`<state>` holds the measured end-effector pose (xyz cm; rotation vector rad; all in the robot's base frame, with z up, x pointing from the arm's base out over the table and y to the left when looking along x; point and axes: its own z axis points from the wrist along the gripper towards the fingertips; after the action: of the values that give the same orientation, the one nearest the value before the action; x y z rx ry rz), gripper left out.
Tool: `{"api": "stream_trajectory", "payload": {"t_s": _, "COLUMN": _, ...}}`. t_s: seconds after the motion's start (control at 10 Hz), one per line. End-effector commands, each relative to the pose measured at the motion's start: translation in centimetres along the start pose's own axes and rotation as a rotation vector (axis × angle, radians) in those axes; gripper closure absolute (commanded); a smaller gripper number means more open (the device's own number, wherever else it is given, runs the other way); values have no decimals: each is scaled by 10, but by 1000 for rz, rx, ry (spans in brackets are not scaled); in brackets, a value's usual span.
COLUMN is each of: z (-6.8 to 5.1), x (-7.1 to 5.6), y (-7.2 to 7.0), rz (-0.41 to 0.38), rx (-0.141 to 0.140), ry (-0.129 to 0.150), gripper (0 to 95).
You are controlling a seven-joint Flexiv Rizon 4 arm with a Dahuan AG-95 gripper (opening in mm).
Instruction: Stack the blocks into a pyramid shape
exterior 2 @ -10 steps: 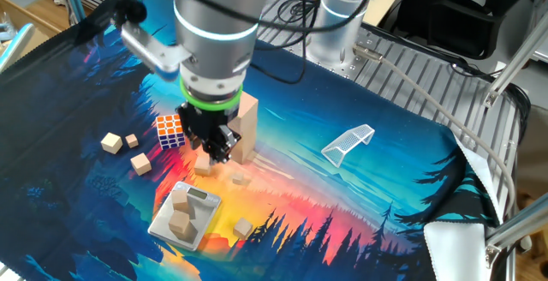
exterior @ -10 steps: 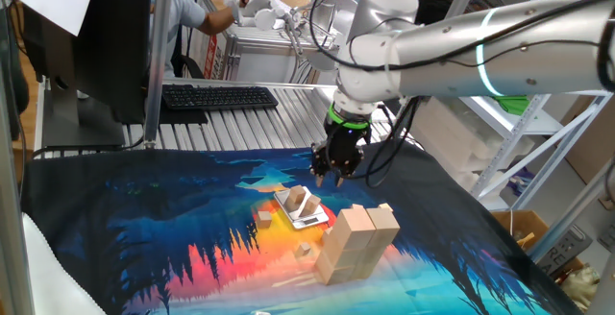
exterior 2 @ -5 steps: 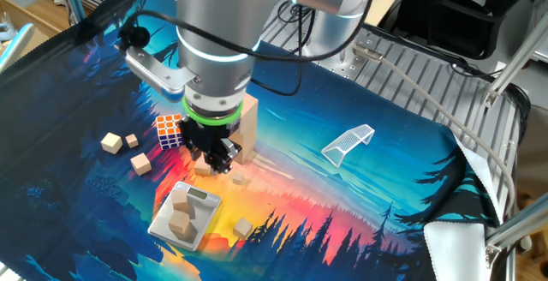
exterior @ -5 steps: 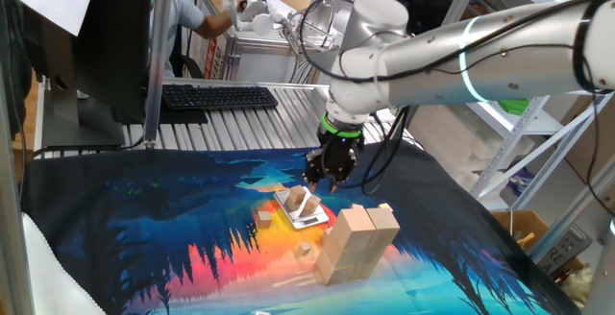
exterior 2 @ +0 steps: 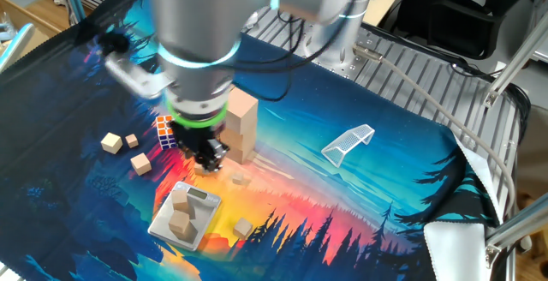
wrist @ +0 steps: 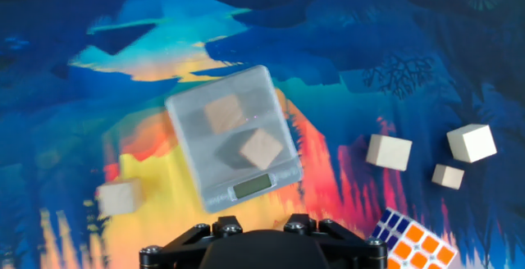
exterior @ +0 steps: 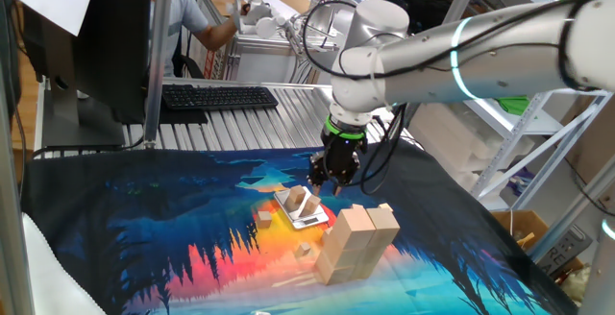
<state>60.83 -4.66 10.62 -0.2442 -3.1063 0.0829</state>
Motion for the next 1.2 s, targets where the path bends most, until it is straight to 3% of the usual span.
{"api": "stream_trajectory", "payload": {"t_s": 0.1, "z": -1, "x": 3, "y": 0, "rz": 13, "rx": 4, "ry": -4, "gripper": 570}}
{"api": "stream_trajectory", "payload": {"t_s": 0.5, "z": -1, "x": 3, "y": 0, "rz": -18, "rx": 13, "ry": -11, "gripper": 570}}
{"api": "stream_trajectory", "payload": {"t_s": 0.6, "z": -1, "x": 3, "y": 0, "rz": -29, "rx": 15, "ry": -10, "gripper": 760}}
{"api": "stream_trajectory", "payload": {"t_s": 1.2, "z": -1, "x": 3, "y": 0, "rz": -25, "rx": 19, "ry": -8, "gripper": 760}}
